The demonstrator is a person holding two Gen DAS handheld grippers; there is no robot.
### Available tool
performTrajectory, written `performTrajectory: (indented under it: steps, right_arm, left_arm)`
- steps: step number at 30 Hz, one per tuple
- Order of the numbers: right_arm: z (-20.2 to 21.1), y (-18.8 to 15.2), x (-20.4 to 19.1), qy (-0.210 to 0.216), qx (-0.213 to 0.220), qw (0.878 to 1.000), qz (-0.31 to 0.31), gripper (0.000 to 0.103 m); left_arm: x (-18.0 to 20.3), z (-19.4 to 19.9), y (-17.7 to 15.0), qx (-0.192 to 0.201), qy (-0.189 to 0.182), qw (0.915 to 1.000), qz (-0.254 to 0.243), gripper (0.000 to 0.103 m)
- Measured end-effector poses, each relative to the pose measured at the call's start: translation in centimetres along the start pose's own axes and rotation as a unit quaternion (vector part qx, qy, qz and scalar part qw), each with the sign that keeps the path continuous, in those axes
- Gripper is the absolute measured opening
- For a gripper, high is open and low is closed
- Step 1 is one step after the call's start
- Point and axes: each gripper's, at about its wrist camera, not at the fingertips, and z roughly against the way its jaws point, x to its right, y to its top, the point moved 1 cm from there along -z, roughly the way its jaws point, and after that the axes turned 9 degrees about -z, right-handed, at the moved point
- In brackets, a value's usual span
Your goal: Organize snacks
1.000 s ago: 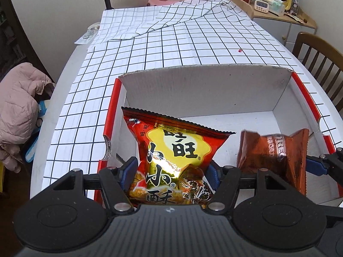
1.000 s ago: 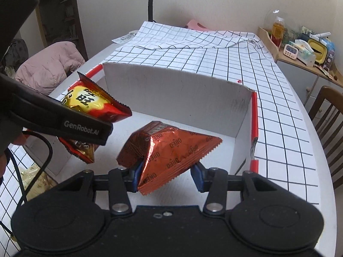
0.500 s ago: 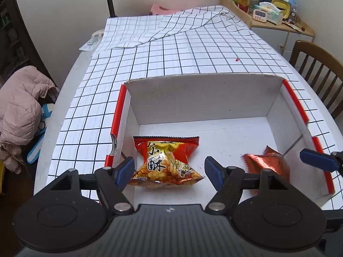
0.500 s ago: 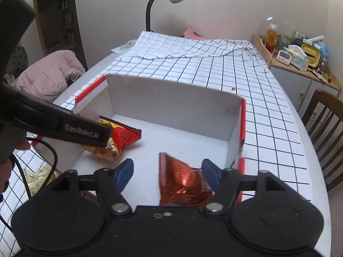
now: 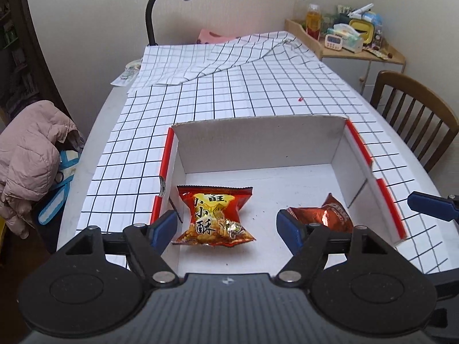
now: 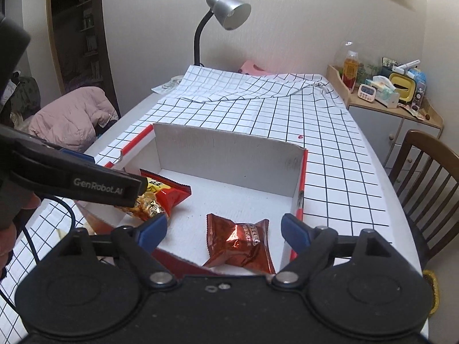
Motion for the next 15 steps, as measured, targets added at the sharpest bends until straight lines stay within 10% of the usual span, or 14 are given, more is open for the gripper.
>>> performTrajectory:
  steps: [15]
  right_arm:
    - [5.1,-2.4,0.4,0.013,0.019,1.000,-0.007,0.103]
  left_arm:
    - [0.0,5.4,-3.3,0.039,-0.021,0.9989,0.013,0.084]
